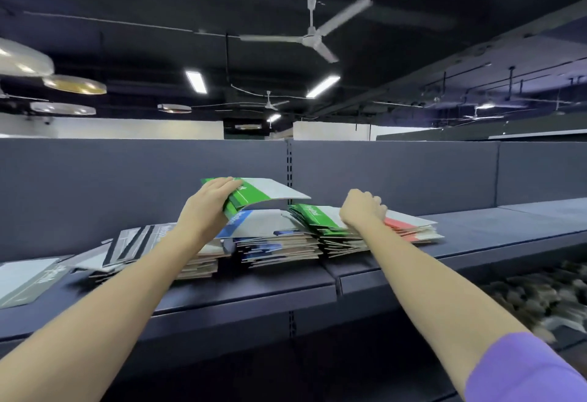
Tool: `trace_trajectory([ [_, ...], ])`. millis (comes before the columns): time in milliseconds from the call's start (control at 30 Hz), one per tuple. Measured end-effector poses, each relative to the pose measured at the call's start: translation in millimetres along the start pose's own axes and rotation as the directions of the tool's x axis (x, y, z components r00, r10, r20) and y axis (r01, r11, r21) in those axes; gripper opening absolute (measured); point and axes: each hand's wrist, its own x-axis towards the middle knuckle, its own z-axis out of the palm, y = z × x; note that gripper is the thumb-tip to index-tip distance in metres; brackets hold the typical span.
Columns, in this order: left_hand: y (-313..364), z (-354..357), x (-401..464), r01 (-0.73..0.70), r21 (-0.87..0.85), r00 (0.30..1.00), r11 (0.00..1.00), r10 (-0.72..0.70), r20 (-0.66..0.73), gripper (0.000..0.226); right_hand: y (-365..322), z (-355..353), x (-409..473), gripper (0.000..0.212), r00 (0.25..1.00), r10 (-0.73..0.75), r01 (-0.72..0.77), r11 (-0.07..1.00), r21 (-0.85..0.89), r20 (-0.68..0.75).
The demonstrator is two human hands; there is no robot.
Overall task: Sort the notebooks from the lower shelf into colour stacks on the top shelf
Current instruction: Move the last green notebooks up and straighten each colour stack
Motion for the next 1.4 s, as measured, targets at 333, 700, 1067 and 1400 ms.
trace_trajectory([
  [333,11,12,-2,-0.036,-0.043,0.996,0.998,0.04,0.084,0.053,-47,-21,-14,0.046,0.896,-0.327,-0.02,0.647,0.762,0.301],
  [700,30,9,-7,-0.21,0.052,0.967,0.976,0.199,0.16,0.075,-7,-13,9,0.004,0.991,-0.093,0.048,0.913,0.404,0.092],
  [1067,18,5,-9,-0.11,0.02,0.99,0.994,0.108,0.085,0.066,33,-7,1,0.028,0.992,-0.031,0.028,0.999,0.029,0.12],
  [1400,60,12,4,-0.191,-0.034,0.971,0.981,0.194,0.14,0.062,-4,-27,-18,0.052,0.942,-0.251,0.069,0.794,0.603,0.223],
])
